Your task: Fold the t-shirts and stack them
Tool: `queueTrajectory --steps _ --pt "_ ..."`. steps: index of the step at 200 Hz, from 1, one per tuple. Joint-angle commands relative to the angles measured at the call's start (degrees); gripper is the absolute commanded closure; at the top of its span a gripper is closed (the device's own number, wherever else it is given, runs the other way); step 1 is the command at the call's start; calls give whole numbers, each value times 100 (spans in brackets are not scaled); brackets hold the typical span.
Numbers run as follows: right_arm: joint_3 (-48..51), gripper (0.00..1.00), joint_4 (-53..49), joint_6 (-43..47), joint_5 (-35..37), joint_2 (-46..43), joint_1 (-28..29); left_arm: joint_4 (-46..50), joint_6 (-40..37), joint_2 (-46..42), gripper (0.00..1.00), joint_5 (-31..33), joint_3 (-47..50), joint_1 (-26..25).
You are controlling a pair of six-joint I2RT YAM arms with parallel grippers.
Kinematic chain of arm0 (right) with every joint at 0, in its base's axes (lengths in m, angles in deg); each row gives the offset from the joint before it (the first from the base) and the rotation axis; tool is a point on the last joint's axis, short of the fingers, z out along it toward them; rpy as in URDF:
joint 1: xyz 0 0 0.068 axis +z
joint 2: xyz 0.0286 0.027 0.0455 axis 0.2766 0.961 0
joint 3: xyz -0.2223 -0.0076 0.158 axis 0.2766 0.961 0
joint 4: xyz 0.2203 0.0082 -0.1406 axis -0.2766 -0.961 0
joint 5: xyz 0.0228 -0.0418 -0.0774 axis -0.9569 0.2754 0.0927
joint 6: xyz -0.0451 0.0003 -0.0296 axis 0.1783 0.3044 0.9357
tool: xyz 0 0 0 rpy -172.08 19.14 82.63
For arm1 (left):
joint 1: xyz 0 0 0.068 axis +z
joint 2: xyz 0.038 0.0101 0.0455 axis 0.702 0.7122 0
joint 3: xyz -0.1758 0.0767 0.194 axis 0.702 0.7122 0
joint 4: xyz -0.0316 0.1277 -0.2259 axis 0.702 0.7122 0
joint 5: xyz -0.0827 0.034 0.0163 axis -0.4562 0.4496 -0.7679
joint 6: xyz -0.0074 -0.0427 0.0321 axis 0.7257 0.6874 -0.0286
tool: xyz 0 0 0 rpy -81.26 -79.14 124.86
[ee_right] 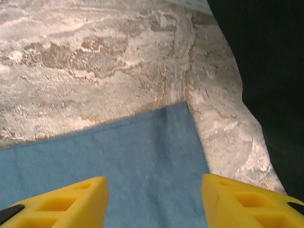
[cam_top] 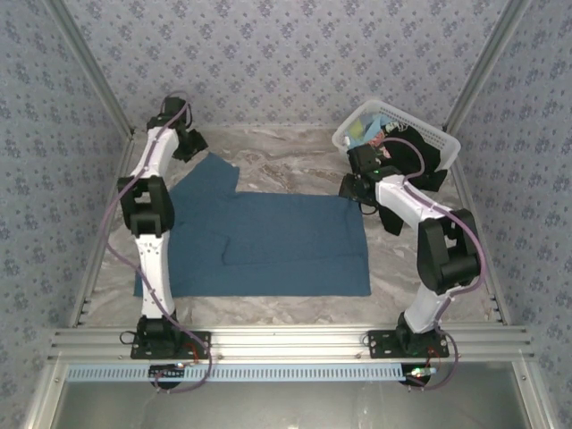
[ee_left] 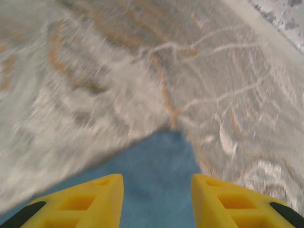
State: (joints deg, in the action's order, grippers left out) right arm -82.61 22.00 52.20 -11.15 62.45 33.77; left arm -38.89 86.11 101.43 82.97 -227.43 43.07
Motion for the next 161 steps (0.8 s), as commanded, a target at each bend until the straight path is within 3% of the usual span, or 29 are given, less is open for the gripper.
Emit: queueTrajectory --steps 1,51,82,138,161 --pt "-130 44 110 132 69 -32 -80 486 52 487 57 174 -1065 -109" --pt "172 44 89 64 77 -295 -162 39 821 845 56 111 -1091 -142" --pt "248 44 86 22 41 -335 -178 -44 798 959 56 285 -1098 -285" --pt "293 44 100 -59 -23 -480 -158 317 765 1332 50 901 -1328 -365" --pt "293 44 31 -75 -40 -506 -156 1177 869 1611 53 985 -1705 -397"
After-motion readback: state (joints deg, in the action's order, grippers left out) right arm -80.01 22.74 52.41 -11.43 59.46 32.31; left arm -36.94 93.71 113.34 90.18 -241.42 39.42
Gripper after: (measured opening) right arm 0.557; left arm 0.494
